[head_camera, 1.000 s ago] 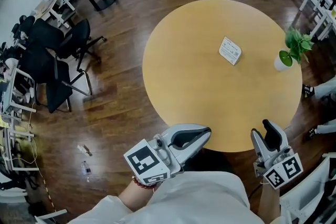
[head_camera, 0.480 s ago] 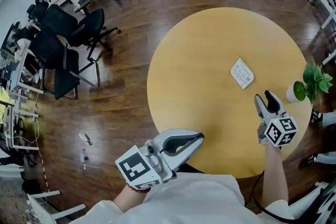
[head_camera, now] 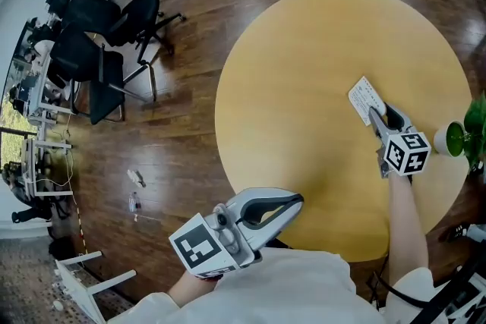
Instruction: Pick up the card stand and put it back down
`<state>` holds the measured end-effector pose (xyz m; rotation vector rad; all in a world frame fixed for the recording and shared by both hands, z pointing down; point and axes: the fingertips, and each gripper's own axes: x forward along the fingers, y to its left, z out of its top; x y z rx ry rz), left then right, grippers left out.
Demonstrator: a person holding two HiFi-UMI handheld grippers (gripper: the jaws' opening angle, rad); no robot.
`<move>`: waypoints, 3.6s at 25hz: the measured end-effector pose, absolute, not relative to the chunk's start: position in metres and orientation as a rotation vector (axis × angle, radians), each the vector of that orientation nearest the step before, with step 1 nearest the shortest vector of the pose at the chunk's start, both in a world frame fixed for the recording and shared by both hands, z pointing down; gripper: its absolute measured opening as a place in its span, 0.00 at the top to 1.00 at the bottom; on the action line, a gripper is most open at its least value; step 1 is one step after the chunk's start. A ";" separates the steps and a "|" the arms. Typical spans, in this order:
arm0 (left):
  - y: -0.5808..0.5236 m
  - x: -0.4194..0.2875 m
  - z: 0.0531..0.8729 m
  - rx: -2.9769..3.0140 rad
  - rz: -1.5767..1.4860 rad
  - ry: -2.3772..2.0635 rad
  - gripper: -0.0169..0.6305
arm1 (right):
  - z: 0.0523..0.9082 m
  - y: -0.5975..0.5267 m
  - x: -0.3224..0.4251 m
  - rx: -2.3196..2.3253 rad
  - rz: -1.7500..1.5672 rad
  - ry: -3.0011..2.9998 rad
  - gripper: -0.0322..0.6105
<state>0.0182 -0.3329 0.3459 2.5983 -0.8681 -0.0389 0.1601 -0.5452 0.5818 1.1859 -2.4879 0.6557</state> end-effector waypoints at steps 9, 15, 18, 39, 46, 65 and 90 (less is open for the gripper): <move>-0.335 0.026 0.356 2.580 -0.011 -0.894 0.97 | 0.582 -0.546 0.154 1.130 0.643 -2.544 0.92; -0.326 0.023 0.353 2.641 -0.030 -0.856 0.97 | 0.551 -0.515 0.155 1.153 0.631 -2.617 0.92; -0.310 0.019 0.342 2.684 -0.061 -0.822 0.97 | 0.519 -0.473 0.166 1.196 0.648 -2.651 0.92; -0.171 -0.056 0.321 2.773 -0.132 -0.504 0.97 | 0.347 -0.137 0.146 1.628 0.543 -2.540 0.92; -0.157 -0.040 0.318 2.815 -0.132 -0.454 0.97 | 0.342 -0.125 0.144 1.640 0.502 -2.598 0.92; 0.068 0.044 0.323 2.762 -0.115 -0.588 0.97 | 0.367 0.105 0.227 1.564 0.534 -2.680 0.92; 0.143 -0.006 0.267 2.862 -0.258 -0.397 0.97 | 0.324 0.186 0.127 1.456 0.361 -2.768 0.92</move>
